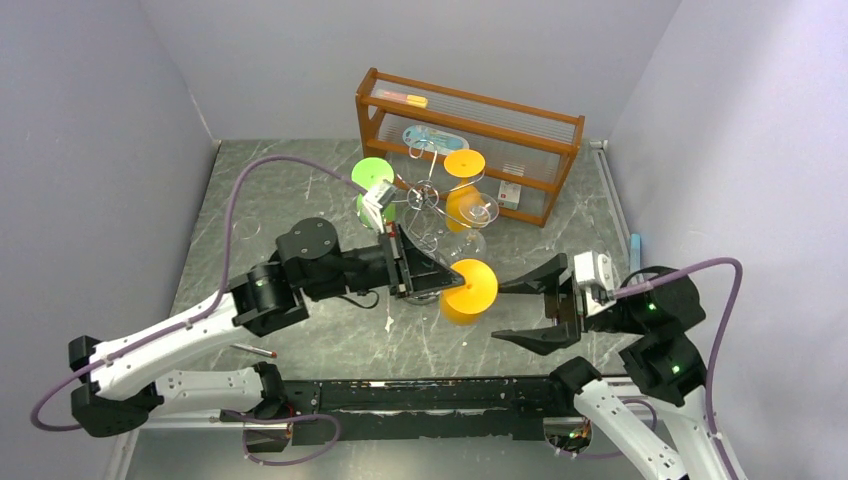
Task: Place the wine glass upside down on the wine glass rack
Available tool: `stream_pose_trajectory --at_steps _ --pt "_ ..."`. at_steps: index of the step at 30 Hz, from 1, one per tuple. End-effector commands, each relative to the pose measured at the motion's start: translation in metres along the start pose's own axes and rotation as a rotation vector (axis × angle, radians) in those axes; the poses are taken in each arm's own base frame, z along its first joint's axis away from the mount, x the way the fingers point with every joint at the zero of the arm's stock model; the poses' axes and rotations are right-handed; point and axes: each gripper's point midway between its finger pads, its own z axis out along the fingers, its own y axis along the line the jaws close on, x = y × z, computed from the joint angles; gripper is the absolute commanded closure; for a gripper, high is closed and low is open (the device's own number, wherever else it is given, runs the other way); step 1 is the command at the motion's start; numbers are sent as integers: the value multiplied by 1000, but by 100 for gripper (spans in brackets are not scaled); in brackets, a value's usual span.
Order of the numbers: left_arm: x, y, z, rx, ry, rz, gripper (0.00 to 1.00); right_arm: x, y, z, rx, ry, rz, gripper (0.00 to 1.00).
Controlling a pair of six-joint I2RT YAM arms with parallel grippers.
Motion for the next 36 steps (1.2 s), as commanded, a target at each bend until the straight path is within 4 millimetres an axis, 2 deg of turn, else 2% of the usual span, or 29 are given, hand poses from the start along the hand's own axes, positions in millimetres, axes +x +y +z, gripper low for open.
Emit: stream_pose_trajectory --at_steps 1,4,9,17,23,27,31,36 --pt "-13 17 -22 -100 -110 -14 95 0 8 -6 23 -3 40 31" --pt "-17 26 -37 -160 -149 -29 95 -4 6 -10 80 -12 64 31" --pt "-48 47 -77 -299 -363 -56 95 -18 4 -20 176 -69 70 30" --pt "-81 54 -111 -354 -582 -53 95 -31 10 -26 195 -108 73 30" --pt "-101 54 -115 -376 -693 -61 95 -31 5 -26 223 -122 94 30" --pt "-110 57 -108 -391 -742 -74 95 -29 1 -26 243 -125 114 30" --pt "-120 47 -96 -358 -769 -41 95 -29 1 -26 244 -124 122 30" --pt "-130 45 -84 -385 -795 -11 95 -26 2 -26 247 -121 131 30"
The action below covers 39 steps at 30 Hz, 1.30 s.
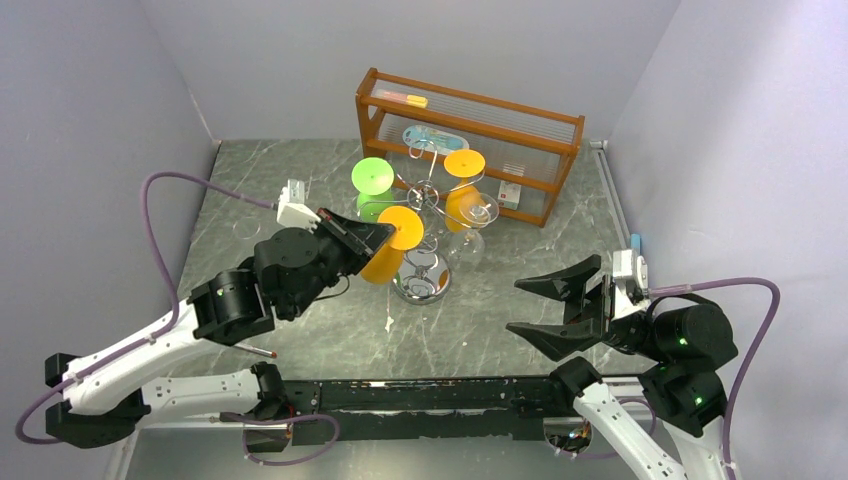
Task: Place the wine glass upside down on the wine glass rack
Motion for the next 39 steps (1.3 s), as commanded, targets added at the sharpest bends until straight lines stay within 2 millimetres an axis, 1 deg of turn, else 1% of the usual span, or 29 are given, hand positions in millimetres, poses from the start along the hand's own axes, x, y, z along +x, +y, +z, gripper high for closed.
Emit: stream_pose_trajectory --at_steps 1,5,10,15,19,24,27,33,39 --pt "-22 -32 4 57 -99 -20 95 1 1 -3 7 -8 11 30" --pt "-24 -31 10 40 -124 -16 95 3 0 -3 12 -10 14 29" --pt "-32 -38 14 54 -168 -14 95 4 0 -2 10 -7 16 29" --pt "-36 -37 21 38 -189 -11 95 6 -1 -2 12 -3 19 29" --pt "-37 -27 32 8 -179 -25 95 5 0 -2 10 -7 20 29" --pt "-44 -11 53 7 -150 -97 95 -5 6 -2 -18 -42 7 29" --pt "-45 -7 61 22 -114 -124 95 -8 6 -2 -16 -38 1 29" --pt "-53 -1 58 14 -134 -123 95 -10 7 -2 -16 -47 4 29" --pt "-63 2 45 10 -169 -129 95 -10 6 -1 -19 -51 7 29"
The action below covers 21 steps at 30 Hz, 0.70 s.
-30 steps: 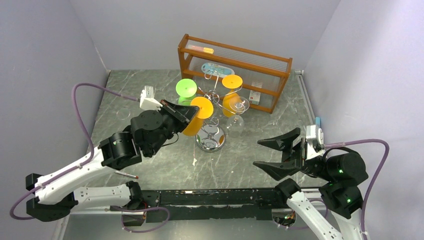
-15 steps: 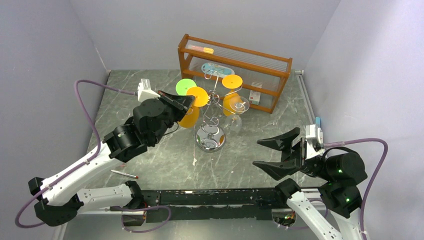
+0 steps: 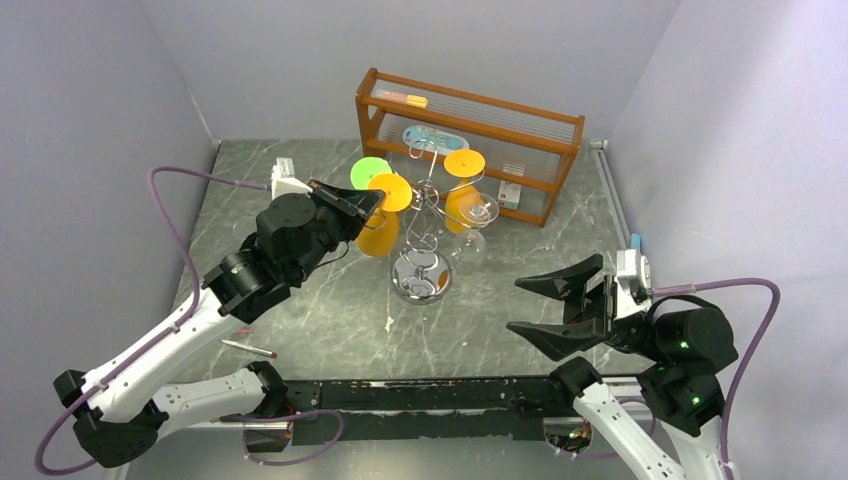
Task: Place the wine glass upside down on the wine glass rack
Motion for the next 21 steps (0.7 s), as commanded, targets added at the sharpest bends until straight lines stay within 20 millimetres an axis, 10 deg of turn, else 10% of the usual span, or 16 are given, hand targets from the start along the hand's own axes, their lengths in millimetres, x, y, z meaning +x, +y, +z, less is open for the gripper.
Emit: stream_pose_trajectory --at_steps 1,21 --pt "-16 -6 -10 23 -44 -26 95 -6 5 -1 -16 -16 -1 29" --pt "-24 15 -34 -14 -48 -17 95 -5 3 1 -9 -31 23 29"
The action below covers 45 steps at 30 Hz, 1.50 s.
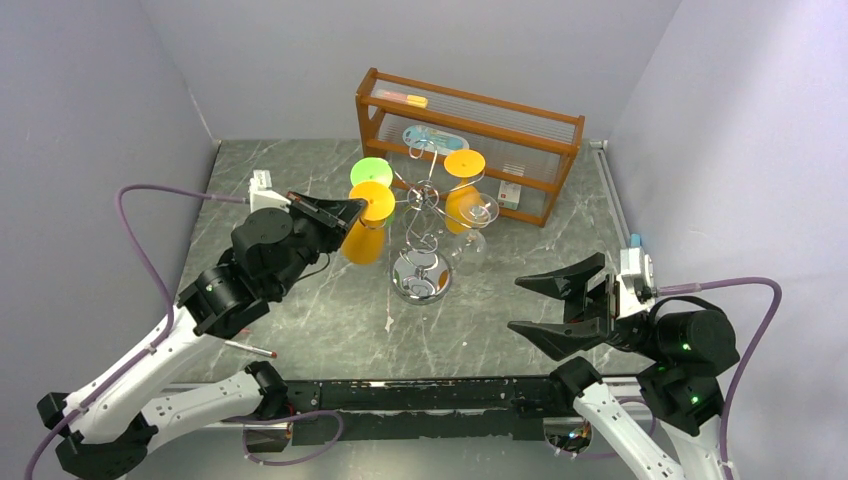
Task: Place the wine glass upside down on the wine glass rack
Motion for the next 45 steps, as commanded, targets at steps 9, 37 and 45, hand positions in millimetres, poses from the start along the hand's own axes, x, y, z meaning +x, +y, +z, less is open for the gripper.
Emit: stream_pose_trajectory --at_steps 9,37,45 --pt "-3 10 -14 -7 22 77 95 -1 0 0 4 -11 7 29" --pt "6 14 -49 46 166 351 19 -5 -30 -8 212 3 18 29" --pt "-18 30 -68 8 123 555 3 -14 -37 -11 268 -15 14 28"
